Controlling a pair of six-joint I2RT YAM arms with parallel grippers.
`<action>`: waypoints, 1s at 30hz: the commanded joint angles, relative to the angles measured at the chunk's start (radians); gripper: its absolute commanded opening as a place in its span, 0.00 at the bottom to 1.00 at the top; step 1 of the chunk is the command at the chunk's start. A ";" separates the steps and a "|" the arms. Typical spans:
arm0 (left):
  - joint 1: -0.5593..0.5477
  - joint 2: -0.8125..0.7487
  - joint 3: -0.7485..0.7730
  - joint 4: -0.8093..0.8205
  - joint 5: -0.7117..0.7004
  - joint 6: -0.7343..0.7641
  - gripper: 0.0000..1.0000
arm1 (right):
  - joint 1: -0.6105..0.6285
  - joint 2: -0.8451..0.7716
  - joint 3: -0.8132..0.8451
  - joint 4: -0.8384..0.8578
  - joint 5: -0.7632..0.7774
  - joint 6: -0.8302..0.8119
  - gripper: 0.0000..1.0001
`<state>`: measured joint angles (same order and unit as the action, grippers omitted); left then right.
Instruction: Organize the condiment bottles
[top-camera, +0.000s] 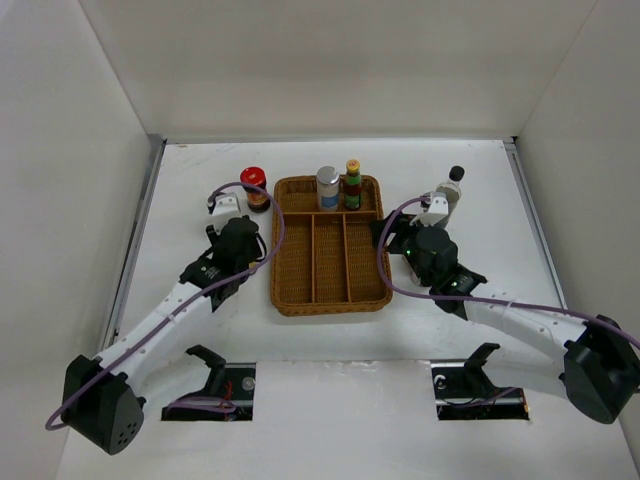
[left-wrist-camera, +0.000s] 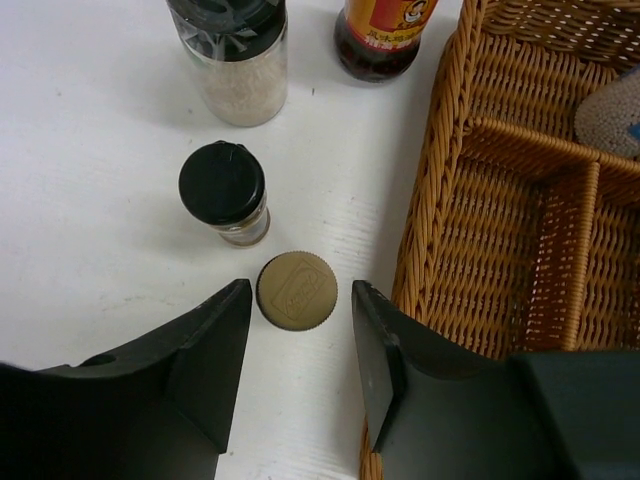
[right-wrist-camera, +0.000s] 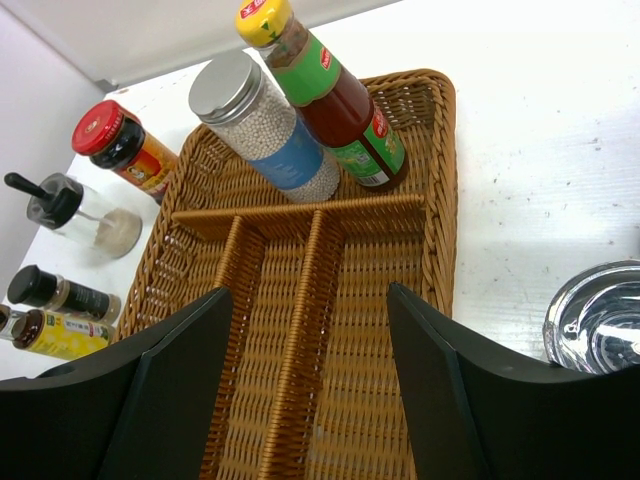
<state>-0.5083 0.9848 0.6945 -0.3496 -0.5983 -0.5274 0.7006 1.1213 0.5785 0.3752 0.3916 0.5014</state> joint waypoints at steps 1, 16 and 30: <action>0.018 0.023 -0.007 0.070 0.003 0.009 0.40 | 0.000 0.006 0.020 0.059 -0.011 0.003 0.70; -0.086 -0.017 0.192 0.173 -0.080 0.133 0.19 | 0.001 0.003 0.020 0.062 -0.020 0.005 0.69; -0.022 0.558 0.595 0.495 0.090 0.205 0.19 | 0.003 -0.021 0.014 0.060 -0.019 0.000 0.69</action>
<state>-0.5625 1.4864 1.2114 0.0479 -0.5560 -0.3408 0.7010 1.1217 0.5785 0.3752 0.3836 0.5014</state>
